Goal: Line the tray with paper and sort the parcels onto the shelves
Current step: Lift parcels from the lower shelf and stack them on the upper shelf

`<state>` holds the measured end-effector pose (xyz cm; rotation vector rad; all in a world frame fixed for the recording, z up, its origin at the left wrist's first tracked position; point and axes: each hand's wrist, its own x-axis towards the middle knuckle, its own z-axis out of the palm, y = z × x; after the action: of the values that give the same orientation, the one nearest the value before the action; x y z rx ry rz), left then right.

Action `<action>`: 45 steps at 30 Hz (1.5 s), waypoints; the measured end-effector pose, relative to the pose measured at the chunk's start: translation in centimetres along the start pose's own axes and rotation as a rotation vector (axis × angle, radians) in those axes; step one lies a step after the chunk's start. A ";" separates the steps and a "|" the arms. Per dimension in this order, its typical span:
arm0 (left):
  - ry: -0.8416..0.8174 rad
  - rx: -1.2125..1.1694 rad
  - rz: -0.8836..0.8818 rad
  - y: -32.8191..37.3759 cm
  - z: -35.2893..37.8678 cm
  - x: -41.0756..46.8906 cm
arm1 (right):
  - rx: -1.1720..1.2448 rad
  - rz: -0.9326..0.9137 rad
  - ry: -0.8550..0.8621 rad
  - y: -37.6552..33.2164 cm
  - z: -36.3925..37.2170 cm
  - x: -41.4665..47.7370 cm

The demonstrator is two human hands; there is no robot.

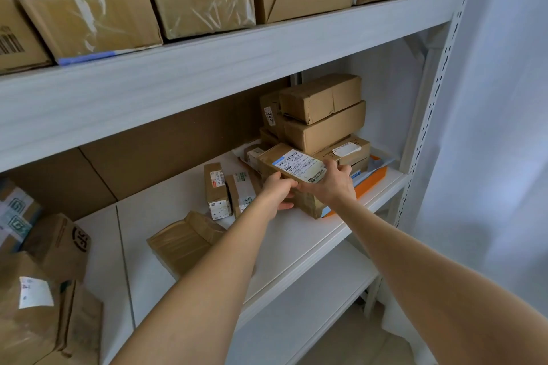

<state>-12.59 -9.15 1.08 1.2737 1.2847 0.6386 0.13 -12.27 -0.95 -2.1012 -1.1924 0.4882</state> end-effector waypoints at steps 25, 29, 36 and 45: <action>0.226 0.026 -0.020 -0.5 -4.6 -2.2 | -0.035 0.115 -0.023 -0.8 -0.1 -0.2; 0.209 0.020 -0.049 -0.7 -5.0 -2.5 | -0.036 0.123 -0.041 -0.9 -0.2 -0.2; 0.225 0.039 -0.041 -0.7 -5.6 -2.8 | -0.070 0.135 0.002 -1.8 -0.6 -1.3; 0.573 0.233 0.173 -0.2 -8.9 -5.3 | -0.091 -0.220 0.159 -6.6 -0.6 -5.0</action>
<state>-22.20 -11.12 4.42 1.4596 1.7658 1.0527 -6.12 -14.36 4.11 -2.0106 -1.3529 0.1667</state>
